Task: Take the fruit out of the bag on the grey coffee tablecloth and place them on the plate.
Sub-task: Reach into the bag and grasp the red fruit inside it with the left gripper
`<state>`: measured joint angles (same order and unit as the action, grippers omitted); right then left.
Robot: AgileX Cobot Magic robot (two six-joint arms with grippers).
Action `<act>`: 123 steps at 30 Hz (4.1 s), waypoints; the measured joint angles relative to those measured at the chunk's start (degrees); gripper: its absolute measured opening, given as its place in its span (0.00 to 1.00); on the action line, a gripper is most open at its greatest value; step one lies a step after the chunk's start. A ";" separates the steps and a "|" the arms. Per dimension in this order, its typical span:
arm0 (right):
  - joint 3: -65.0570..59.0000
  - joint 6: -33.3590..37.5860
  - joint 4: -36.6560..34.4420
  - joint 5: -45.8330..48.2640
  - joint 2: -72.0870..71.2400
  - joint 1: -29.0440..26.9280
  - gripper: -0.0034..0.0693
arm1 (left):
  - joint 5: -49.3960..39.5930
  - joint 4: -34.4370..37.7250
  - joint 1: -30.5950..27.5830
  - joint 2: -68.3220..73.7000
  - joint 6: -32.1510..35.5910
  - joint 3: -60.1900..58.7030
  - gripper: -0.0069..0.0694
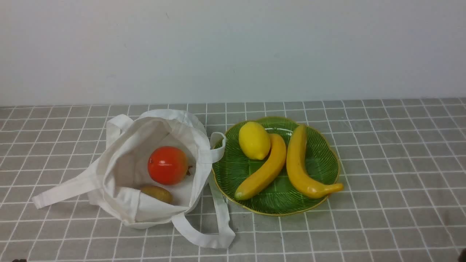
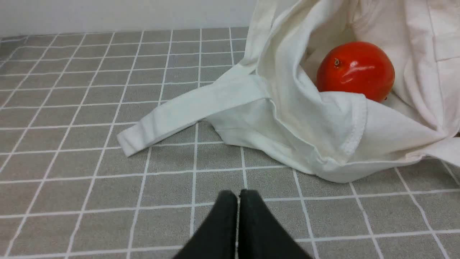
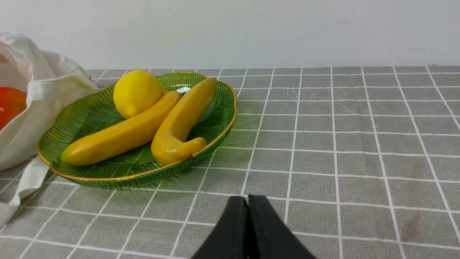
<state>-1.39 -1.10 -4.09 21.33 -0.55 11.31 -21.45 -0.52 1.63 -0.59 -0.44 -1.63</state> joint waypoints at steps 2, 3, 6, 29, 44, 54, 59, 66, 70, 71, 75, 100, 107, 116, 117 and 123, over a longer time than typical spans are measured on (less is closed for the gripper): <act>0.00 0.00 0.00 0.00 0.00 0.00 0.03 | 0.00 0.00 0.00 0.00 0.00 0.00 0.08; 0.00 0.00 0.00 0.00 0.00 0.00 0.03 | 0.00 0.00 0.00 0.00 0.00 0.00 0.08; 0.00 0.00 0.00 0.00 0.00 0.00 0.03 | 0.00 0.00 0.00 0.00 0.00 0.00 0.08; 0.00 0.00 0.00 0.00 0.00 0.00 0.03 | -0.05 0.00 0.00 0.00 0.00 0.00 0.08; 0.00 0.00 0.00 0.00 0.00 0.00 0.03 | -0.05 0.00 0.00 0.00 0.00 0.00 0.08; 0.00 0.00 0.00 0.00 0.00 0.00 0.03 | 0.14 41.02 0.00 0.00 -23.44 0.00 0.08; 0.00 0.00 0.00 0.00 0.00 0.00 0.03 | 1.86 60.73 0.00 0.00 -26.92 0.00 0.08; 0.00 0.00 0.00 0.00 0.00 0.00 0.03 | 3.47 72.72 0.00 0.00 -16.82 1.96 0.08; 0.00 0.00 0.00 0.00 0.00 0.00 0.03 | 0.50 73.35 0.00 4.85 4.71 16.76 0.08; 0.00 0.00 0.00 0.00 0.00 0.00 0.03 | -2.12 71.57 0.00 7.28 7.53 19.12 0.08; 0.00 0.00 0.00 0.00 0.00 0.00 0.03 | -21.07 56.15 0.00 24.48 10.85 30.49 0.08; 0.00 0.00 0.00 0.00 0.00 0.00 0.03 | -41.04 12.53 19.63 94.99 3.76 75.53 0.23; 0.00 0.00 0.00 0.00 0.00 0.00 0.03 | -35.67 -1.01 20.14 102.26 -4.92 80.13 0.59; 0.00 0.00 0.00 0.00 0.00 0.00 0.03 | -26.73 -4.03 20.16 106.69 -5.60 80.35 0.95; 0.00 0.00 0.00 0.00 0.00 0.00 0.03 | -26.14 -4.34 20.16 107.50 -5.60 80.35 0.96; 0.00 0.00 0.00 0.00 0.00 0.00 0.03 | -23.64 -7.73 20.16 111.87 -5.60 80.37 0.96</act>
<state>-1.39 -1.10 -4.09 21.33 -0.55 11.31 -45.08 -8.25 21.79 111.28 -6.04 78.75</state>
